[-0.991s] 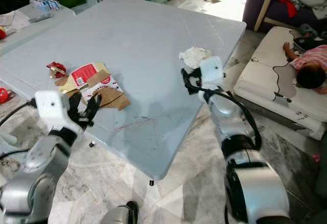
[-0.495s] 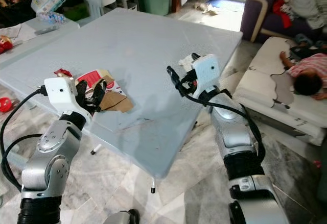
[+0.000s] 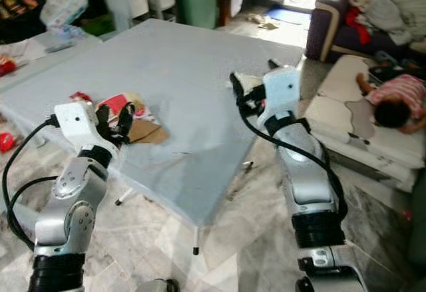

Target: Picking trash to rubbish bin

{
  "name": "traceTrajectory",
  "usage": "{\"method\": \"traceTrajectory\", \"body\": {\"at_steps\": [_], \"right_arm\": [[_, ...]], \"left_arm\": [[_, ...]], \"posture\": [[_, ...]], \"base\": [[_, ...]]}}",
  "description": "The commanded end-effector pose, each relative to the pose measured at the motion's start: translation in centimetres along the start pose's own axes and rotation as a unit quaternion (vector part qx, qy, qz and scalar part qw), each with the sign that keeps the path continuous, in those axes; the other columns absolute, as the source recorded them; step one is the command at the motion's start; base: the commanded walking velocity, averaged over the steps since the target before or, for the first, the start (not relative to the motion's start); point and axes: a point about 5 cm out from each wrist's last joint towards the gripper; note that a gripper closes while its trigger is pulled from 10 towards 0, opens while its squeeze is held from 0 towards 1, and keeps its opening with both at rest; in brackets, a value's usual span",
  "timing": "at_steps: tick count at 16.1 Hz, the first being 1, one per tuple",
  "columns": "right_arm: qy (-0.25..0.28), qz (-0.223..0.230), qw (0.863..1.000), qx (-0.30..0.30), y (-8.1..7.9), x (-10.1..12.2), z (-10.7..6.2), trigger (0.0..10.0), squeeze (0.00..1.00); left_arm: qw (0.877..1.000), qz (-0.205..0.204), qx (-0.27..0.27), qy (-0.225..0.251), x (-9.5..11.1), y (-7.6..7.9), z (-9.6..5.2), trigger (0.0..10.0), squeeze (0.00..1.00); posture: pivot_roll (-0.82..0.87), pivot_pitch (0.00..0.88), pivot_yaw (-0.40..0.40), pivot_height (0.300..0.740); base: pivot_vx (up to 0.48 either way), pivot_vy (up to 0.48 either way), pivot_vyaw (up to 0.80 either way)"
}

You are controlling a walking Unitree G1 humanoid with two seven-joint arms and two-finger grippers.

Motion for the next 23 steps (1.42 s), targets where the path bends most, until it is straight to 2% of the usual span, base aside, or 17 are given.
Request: {"method": "traceTrajectory", "body": {"at_steps": [1,4,8,17,23], "right_arm": [[-0.008,-0.006,1.000,-0.015,1.1,0.0,-0.5,10.0,0.00],[-0.013,-0.017,1.000,-0.018,1.4,0.5,-0.5,10.0,0.00],[0.006,-0.034,0.999,-0.002,0.4,2.1,-0.1,10.0,0.00],[0.008,-0.030,0.999,0.008,-0.8,2.3,0.0,10.0,0.00],[0.002,-0.033,0.999,0.008,-0.7,2.2,-0.3,10.0,0.00]], "left_arm": [[1.000,0.003,0.009,0.015,0.6,-0.2,0.4,10.0,0.00],[0.999,-0.014,0.030,0.020,0.3,-0.6,0.4,10.0,0.00],[0.998,-0.017,0.048,0.027,-0.1,-0.7,0.5,10.0,0.00],[0.998,-0.025,0.056,0.030,0.0,-1.1,0.6,10.0,0.00],[0.998,-0.029,0.059,0.020,-0.4,-1.2,0.6,10.0,0.00]], "posture": [[0.00,0.000,-0.016,0.740],[-0.01,0.000,-0.037,0.740],[-0.02,0.000,-0.062,0.740],[-0.03,0.000,-0.044,0.740],[-0.03,0.000,-0.045,0.740]], "base": [[0.000,0.000,0.00],[0.000,0.000,0.00],[0.000,0.000,0.00],[0.000,0.000,0.00],[0.000,-0.054,0.00]]}}
Point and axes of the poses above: a point about 5 cm out from each wrist's last joint towards the gripper, its own z axis pointing out of the wrist towards the gripper, its own x axis along the axis of the wrist's last joint, y = z × x, and after that the axes turned 4 degrees about -z, right-handed
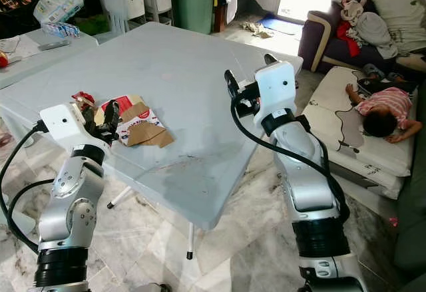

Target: Picking trash to rubbish bin

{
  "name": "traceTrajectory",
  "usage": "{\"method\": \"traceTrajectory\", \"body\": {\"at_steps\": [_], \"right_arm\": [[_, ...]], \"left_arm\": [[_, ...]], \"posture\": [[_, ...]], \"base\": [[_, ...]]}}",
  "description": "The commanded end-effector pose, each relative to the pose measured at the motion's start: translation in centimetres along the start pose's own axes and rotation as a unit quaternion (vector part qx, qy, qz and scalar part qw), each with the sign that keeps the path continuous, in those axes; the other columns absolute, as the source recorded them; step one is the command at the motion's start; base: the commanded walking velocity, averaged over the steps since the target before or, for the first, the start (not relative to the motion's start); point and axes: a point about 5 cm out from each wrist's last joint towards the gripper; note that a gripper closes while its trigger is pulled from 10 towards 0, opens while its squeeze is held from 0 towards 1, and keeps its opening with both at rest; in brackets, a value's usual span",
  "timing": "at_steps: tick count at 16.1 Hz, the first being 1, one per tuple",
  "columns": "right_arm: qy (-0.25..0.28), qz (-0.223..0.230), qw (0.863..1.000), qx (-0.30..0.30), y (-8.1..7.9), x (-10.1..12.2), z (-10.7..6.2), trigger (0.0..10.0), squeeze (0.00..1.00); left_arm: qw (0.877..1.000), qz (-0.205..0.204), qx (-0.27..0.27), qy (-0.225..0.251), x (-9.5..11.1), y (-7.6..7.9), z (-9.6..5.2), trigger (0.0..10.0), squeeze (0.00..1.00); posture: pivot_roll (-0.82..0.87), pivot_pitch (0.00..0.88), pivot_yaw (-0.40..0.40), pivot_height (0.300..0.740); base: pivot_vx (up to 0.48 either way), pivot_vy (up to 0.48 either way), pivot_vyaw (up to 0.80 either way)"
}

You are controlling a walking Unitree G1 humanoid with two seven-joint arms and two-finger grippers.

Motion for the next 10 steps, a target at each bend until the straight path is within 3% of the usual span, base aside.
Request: {"method": "traceTrajectory", "body": {"at_steps": [1,10], "right_arm": [[0.004,-0.008,1.000,-0.005,0.35,0.39,-0.11,10.0,0.00],[-0.004,-0.005,1.000,-0.002,0.23,0.10,-0.21,10.0,0.00]], "left_arm": [[1.000,-0.004,-0.001,-0.004,0.01,0.20,0.23,10.0,0.00],[1.000,-0.001,0.004,-0.007,-0.11,-0.11,0.18,10.0,0.00]], "posture": [[-0.03,0.000,-0.045,0.740],[-0.03,0.000,-0.051,0.740]], "base": [[0.000,-0.341,0.00],[0.027,-0.351,0.00]]}}
Point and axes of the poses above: a point about 5 cm out from each wrist's last joint towards the gripper, its own z axis pointing out of the wrist towards the gripper, its own x axis along the axis of the wrist's last joint, y = z × x, and after that the axes turned 4 degrees about -z, right-handed
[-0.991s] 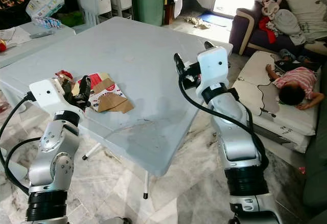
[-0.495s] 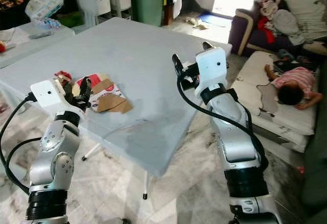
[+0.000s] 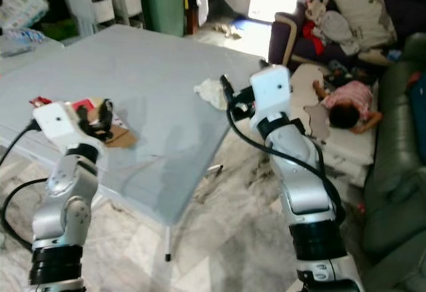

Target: Picking trash to rubbish bin

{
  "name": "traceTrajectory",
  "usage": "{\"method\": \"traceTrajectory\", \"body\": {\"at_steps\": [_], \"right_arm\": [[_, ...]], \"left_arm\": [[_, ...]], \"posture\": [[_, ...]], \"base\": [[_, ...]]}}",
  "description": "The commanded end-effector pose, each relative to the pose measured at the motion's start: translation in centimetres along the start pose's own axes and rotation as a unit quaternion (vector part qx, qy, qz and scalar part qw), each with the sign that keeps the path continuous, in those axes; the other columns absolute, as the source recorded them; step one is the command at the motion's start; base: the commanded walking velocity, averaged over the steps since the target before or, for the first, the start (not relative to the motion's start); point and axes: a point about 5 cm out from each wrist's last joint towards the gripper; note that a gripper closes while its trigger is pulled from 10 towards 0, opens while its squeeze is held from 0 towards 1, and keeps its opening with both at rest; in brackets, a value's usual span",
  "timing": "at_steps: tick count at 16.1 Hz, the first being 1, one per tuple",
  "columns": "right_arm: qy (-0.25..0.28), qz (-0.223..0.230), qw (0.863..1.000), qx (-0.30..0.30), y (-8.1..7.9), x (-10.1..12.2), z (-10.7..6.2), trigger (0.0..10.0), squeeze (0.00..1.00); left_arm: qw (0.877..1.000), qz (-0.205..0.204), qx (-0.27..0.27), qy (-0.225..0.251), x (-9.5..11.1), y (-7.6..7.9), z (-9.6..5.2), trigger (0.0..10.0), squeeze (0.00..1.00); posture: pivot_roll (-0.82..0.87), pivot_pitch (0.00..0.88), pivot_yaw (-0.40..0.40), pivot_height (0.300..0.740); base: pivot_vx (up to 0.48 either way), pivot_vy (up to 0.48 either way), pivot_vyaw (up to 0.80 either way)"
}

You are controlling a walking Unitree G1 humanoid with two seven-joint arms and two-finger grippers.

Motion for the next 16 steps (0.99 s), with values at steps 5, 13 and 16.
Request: {"method": "traceTrajectory", "body": {"at_steps": [5,13,16], "right_arm": [[-0.008,-0.003,1.000,-0.012,0.8,-0.2,0.0,10.0,0.00],[-0.013,0.013,1.000,-0.010,0.2,-0.8,0.3,10.0,0.00],[-0.011,0.015,1.000,-0.014,0.3,-0.8,0.4,10.0,0.00]], "left_arm": [[1.000,0.002,-0.001,-0.011,-0.5,0.5,0.1,10.0,0.00],[0.997,0.039,0.063,0.011,-0.1,-1.4,0.5,10.0,0.00],[0.998,0.021,0.058,0.012,0.1,-1.5,0.8,10.0,0.00]], "posture": [[-0.02,0.000,-0.049,0.740],[-0.01,0.000,-0.036,0.740],[-0.01,0.000,-0.034,0.740]], "base": [[0.000,-0.173,0.00],[0.000,0.000,0.50],[0.000,0.000,0.80]]}}
Point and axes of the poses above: a point about 5 cm out from each wrist's last joint towards the gripper, its own z axis pointing out of the wrist towards the gripper, its own x axis along the axis of the wrist's last joint, y = z × x, and after that the axes turned 4 degrees about -z, right-handed
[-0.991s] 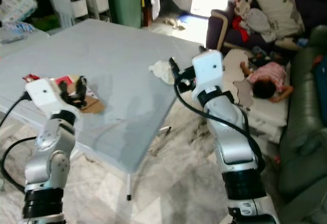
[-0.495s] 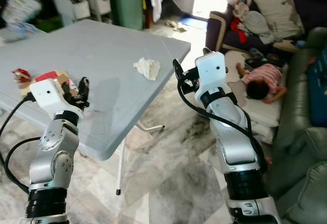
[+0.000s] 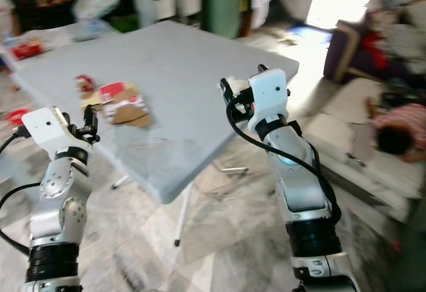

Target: Picking trash to rubbish bin

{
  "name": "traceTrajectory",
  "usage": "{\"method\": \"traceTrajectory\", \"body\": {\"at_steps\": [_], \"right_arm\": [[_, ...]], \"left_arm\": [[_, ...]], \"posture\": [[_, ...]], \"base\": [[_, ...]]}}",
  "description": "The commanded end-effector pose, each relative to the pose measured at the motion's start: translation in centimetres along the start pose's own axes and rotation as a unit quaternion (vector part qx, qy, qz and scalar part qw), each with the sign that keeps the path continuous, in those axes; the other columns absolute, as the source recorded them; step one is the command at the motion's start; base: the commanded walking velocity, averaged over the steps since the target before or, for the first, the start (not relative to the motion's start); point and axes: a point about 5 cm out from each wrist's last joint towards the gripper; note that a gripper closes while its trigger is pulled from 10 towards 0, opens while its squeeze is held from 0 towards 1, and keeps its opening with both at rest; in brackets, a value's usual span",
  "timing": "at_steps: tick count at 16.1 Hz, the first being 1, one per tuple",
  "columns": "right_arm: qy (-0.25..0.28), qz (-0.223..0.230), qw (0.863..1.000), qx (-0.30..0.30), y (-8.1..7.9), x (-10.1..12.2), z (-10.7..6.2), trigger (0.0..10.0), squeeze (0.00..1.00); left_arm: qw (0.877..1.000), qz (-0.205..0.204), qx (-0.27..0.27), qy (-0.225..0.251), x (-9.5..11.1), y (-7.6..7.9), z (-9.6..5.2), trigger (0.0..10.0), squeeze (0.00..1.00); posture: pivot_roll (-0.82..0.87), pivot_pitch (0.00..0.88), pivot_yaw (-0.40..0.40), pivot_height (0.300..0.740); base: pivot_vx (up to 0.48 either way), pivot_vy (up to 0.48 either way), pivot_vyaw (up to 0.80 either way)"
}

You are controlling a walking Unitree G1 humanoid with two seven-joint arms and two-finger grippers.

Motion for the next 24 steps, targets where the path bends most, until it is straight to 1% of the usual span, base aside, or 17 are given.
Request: {"method": "traceTrajectory", "body": {"at_steps": [1,2,3,5,14,24], "right_arm": [[0.010,-0.001,1.000,-0.005,0.22,0.48,0.28,10.0,0.00],[0.011,-0.001,1.000,-0.005,0.21,0.48,0.32,10.0,0.00],[0.012,0.000,1.000,-0.007,0.24,0.49,0.39,10.0,0.00],[0.015,0.002,1.000,-0.011,0.33,0.59,0.54,10.0,0.00],[0.019,-0.001,1.000,-0.015,0.30,0.69,0.57,10.0,0.00],[0.020,-0.004,1.000,-0.014,0.33,0.68,0.52,10.0,0.00]], "left_arm": [[1.000,-0.005,-0.014,0.005,0.48,0.41,0.33,10.0,0.00],[1.000,-0.005,-0.018,0.006,0.57,0.48,0.37,10.0,0.00],[0.999,-0.015,-0.027,0.009,0.73,0.68,0.40,10.0,0.00],[0.999,-0.019,-0.034,0.013,0.92,0.82,0.49,10.0,0.00],[0.999,-0.014,-0.049,0.014,0.86,1.06,0.29,10.0,0.00],[0.999,-0.011,-0.052,0.006,0.56,1.13,0.10,10.0,0.00]], "posture": [[-0.01,0.000,-0.033,0.740],[0.00,0.000,-0.033,0.740],[0.00,0.000,-0.032,0.740],[0.00,0.000,-0.031,0.740],[0.00,0.000,-0.033,0.740],[0.00,0.000,-0.037,0.740]], "base": [[0.000,0.000,0.79],[0.000,0.000,0.64],[0.000,0.000,0.00],[0.000,0.000,0.00],[0.379,0.000,0.00],[0.385,0.262,0.00]]}}
Point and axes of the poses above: a point about 5 cm out from each wrist's last joint towards the gripper, its own z axis pointing out of the wrist towards the gripper, its own x axis along the axis of the wrist's last joint, y = z × x, and after that the axes turned 4 degrees about -z, right-handed
